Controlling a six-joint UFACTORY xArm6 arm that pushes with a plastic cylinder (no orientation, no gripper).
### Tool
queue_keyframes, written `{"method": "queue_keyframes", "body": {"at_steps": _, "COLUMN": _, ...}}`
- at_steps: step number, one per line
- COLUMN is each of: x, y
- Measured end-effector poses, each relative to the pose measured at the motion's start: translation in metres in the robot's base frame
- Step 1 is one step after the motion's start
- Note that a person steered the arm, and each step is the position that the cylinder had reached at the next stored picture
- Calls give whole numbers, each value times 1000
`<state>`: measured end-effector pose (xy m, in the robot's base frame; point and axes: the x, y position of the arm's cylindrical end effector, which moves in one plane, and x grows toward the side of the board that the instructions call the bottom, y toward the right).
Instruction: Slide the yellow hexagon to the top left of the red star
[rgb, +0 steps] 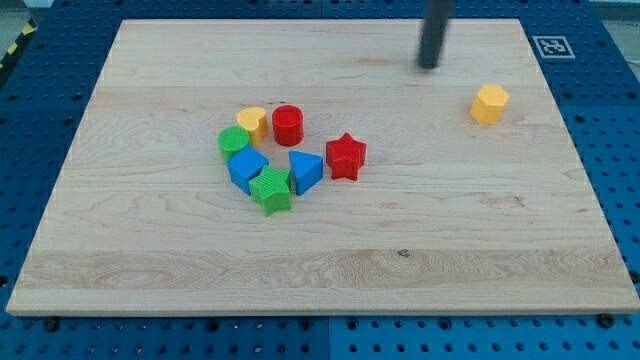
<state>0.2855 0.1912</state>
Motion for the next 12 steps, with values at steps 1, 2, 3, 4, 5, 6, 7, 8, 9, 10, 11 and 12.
{"method": "queue_keyframes", "body": {"at_steps": 1, "x": 17, "y": 91}}
{"method": "queue_keyframes", "body": {"at_steps": 2, "x": 50, "y": 121}}
{"method": "queue_keyframes", "body": {"at_steps": 3, "x": 84, "y": 116}}
{"method": "queue_keyframes", "body": {"at_steps": 4, "x": 99, "y": 59}}
{"method": "queue_keyframes", "body": {"at_steps": 5, "x": 100, "y": -5}}
{"method": "queue_keyframes", "body": {"at_steps": 6, "x": 99, "y": -13}}
{"method": "queue_keyframes", "body": {"at_steps": 7, "x": 76, "y": 24}}
{"method": "queue_keyframes", "body": {"at_steps": 8, "x": 58, "y": 50}}
{"method": "queue_keyframes", "body": {"at_steps": 9, "x": 64, "y": 8}}
{"method": "queue_keyframes", "body": {"at_steps": 10, "x": 78, "y": -53}}
{"method": "queue_keyframes", "body": {"at_steps": 11, "x": 78, "y": -63}}
{"method": "queue_keyframes", "body": {"at_steps": 12, "x": 79, "y": -63}}
